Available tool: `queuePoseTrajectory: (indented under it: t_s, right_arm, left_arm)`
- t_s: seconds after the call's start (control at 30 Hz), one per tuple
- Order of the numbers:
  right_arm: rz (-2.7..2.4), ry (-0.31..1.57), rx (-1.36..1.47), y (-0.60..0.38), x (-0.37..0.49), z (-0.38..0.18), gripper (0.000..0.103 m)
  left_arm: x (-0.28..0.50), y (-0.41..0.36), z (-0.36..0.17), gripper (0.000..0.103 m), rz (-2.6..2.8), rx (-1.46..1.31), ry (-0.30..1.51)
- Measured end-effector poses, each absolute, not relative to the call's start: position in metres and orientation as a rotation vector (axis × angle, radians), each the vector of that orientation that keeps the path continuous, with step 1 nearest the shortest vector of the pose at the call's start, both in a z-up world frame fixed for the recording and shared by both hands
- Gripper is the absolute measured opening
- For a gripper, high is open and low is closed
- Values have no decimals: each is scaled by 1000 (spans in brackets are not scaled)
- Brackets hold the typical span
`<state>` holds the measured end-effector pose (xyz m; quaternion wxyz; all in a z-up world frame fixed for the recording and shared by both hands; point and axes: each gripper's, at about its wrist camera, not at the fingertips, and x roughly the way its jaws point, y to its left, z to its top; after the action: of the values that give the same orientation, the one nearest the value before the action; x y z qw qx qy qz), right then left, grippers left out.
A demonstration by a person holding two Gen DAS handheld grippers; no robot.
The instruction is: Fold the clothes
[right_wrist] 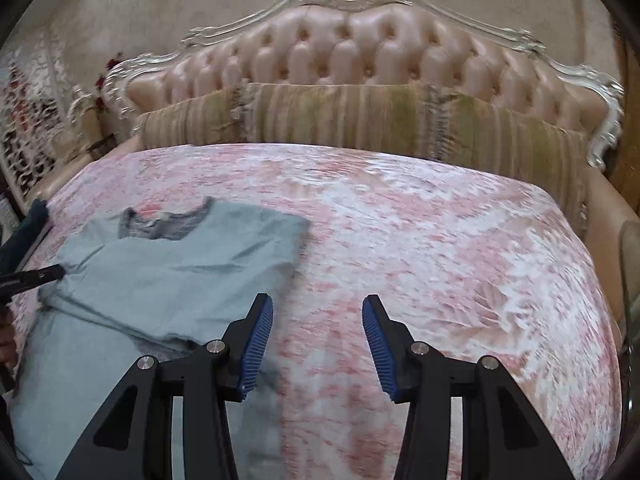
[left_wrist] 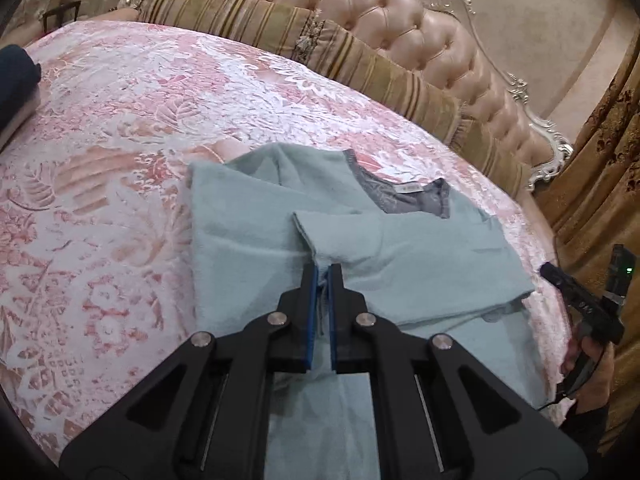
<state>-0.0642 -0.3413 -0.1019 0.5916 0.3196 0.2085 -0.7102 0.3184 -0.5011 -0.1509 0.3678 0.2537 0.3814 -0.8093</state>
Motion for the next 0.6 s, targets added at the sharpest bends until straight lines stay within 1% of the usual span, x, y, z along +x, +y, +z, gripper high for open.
queuePoseTrajectory:
  t_s: [0.07,0.17,0.3,0.4,0.47,0.6]
  right_arm:
    - [-1605,512,736,-351,-55,-106,48]
    - [-1604,619,754,-365,-45,-124,48]
    - [-1594,645,792,-368,-48,-141,50]
    - [-1604,672,781,-367,-45,-140,51]
    - [-1616,674,770,-363,-44,-134,51]
    - [-1658,629,717,-352,-51,-106,53]
  left_arm:
    - [319,-502,-152,6,-2079,649,985]
    - [321,-505,-157,6,-2057,667,1008]
    - [322,-505,-160,6,-2046,673,1019]
    - [321,-503,-159,6,-2049,681,993]
    - [321,-502,-159,8,-2052,683,977]
    - [333,-501,-147,9,-2038,648,939]
